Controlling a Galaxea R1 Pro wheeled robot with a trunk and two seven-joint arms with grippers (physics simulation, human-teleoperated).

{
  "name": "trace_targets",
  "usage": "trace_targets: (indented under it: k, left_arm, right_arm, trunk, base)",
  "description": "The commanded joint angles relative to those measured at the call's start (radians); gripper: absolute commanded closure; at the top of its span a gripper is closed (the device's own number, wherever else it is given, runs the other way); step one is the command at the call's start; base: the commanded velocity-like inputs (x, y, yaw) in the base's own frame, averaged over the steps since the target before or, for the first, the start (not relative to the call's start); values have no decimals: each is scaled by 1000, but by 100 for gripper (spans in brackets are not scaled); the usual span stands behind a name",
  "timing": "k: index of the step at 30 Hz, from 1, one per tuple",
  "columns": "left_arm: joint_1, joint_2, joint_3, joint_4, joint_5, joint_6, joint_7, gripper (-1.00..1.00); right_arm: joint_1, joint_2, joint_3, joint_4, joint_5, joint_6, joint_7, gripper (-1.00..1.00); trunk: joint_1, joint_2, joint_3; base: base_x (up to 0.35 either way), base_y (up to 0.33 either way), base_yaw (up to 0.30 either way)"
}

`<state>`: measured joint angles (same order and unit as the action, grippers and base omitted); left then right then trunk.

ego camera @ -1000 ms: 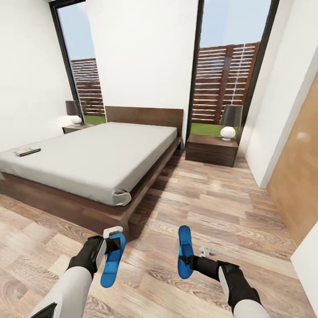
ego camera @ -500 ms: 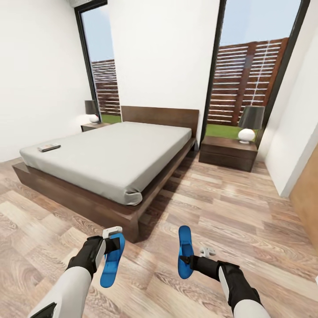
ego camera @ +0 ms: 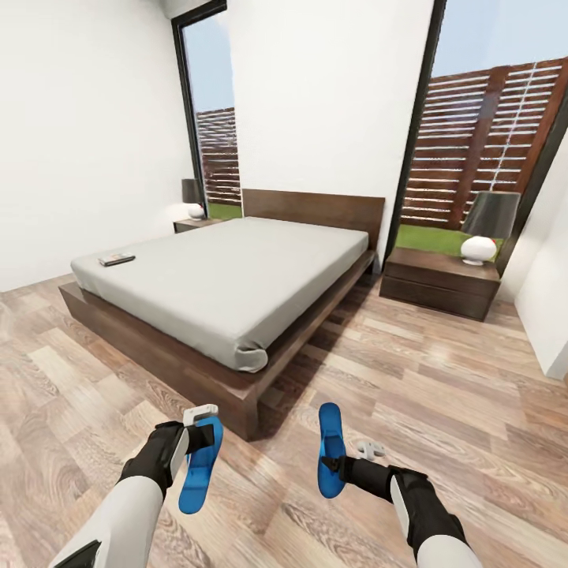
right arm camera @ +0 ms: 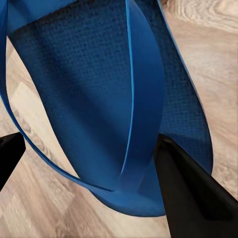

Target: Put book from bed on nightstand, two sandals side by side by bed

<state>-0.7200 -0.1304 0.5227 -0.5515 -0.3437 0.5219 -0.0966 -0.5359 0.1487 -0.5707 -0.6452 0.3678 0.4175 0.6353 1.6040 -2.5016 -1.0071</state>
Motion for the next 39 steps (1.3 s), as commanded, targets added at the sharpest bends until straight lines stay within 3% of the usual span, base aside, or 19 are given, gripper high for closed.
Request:
trace_targets:
  k: [1, 23, 39]
  left_arm:
    - [-1, -2, 8, -2, -11, 4, -9, 100]
    - [-1, -1, 8, -2, -11, 4, -9, 100]
    - [-1, -1, 8, -2, -11, 4, -9, 100]
  right_arm:
    - [-1, 2, -8, -2, 6, 6, 10, 100]
    - [-1, 2, -6, -2, 8, 6, 9, 100]
    - [-1, 2, -8, -2, 7, 6, 9, 100]
  trunk:
    - [0, 0, -1]
    - [0, 0, -1]
    - [0, 0, -1]
  base:
    - [161, -161, 218]
    - [172, -173, 216]
    - [133, -260, 213]
